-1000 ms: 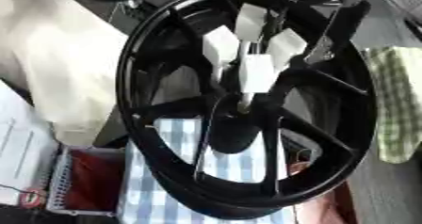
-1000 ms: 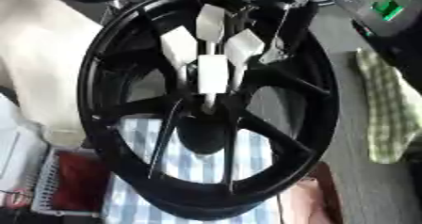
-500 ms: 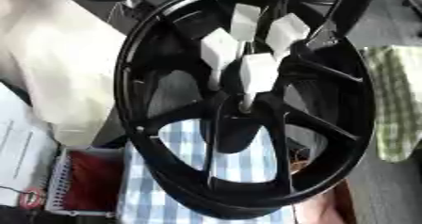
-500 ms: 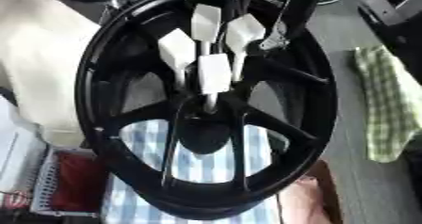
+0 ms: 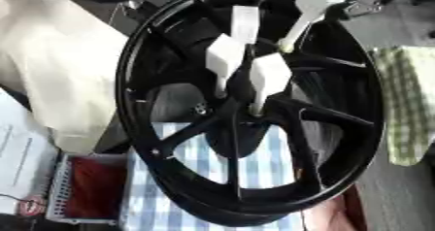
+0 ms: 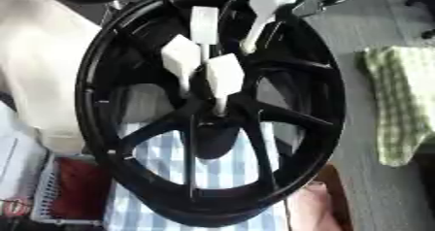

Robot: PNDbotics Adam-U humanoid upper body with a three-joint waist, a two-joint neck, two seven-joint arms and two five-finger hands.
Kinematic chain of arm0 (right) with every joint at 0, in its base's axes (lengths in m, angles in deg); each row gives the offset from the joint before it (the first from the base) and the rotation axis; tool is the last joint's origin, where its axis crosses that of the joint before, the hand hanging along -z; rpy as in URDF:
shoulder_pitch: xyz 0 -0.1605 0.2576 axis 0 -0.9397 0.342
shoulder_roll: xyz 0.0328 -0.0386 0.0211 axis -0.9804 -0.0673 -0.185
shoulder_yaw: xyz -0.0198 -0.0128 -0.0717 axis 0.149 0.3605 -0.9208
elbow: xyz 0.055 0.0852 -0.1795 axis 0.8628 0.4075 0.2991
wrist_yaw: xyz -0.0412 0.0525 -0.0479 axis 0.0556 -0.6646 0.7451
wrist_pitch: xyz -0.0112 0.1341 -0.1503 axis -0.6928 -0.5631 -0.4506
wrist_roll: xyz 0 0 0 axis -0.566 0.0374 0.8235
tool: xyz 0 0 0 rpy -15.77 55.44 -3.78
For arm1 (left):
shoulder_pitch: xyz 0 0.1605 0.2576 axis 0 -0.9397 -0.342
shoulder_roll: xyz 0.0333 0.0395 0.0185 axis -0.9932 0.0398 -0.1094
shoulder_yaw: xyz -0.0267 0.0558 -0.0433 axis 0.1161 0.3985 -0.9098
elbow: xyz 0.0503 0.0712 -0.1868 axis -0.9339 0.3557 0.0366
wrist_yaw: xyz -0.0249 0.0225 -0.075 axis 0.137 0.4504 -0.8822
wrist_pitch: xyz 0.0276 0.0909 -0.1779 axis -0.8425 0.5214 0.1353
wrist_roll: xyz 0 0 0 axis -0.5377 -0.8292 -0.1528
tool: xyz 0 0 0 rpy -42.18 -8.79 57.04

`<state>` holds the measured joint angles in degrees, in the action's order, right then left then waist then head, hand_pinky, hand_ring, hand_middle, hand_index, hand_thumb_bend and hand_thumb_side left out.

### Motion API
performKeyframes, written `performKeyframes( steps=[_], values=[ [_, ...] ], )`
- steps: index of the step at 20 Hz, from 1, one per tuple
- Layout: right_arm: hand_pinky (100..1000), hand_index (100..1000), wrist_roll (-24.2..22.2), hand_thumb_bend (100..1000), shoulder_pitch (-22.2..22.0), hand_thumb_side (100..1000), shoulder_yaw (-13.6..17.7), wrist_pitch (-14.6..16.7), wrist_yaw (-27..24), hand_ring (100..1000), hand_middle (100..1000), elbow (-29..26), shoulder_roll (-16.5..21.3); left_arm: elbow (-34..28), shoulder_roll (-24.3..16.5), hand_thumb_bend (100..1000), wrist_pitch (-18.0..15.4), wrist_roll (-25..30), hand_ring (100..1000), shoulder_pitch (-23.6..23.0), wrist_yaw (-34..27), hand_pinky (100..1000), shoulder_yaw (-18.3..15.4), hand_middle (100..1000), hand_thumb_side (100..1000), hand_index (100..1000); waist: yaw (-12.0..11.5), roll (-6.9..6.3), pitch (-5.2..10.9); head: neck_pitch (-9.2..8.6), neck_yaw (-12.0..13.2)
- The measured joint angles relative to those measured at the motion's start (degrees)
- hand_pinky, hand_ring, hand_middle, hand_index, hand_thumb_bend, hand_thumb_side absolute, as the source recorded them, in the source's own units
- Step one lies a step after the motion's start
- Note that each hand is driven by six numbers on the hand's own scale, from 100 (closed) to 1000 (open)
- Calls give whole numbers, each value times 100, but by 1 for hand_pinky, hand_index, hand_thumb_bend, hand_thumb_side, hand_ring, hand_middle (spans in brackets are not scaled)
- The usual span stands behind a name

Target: Pull the pin out of the wheel hub.

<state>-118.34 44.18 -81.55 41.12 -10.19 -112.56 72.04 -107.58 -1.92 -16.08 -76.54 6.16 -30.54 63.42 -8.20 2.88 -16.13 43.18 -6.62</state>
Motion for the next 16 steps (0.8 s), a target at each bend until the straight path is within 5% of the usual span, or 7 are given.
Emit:
performKeyframes(
  steps=[16],
  values=[
    [799, 537, 1785, 177, -1808, 156, 1737, -376, -16, 645, 472, 635, 958, -4, 0, 292, -35, -77, 734, -78, 24, 770, -72, 658, 714, 780, 246, -216, 0, -99, 2]
  ],
)
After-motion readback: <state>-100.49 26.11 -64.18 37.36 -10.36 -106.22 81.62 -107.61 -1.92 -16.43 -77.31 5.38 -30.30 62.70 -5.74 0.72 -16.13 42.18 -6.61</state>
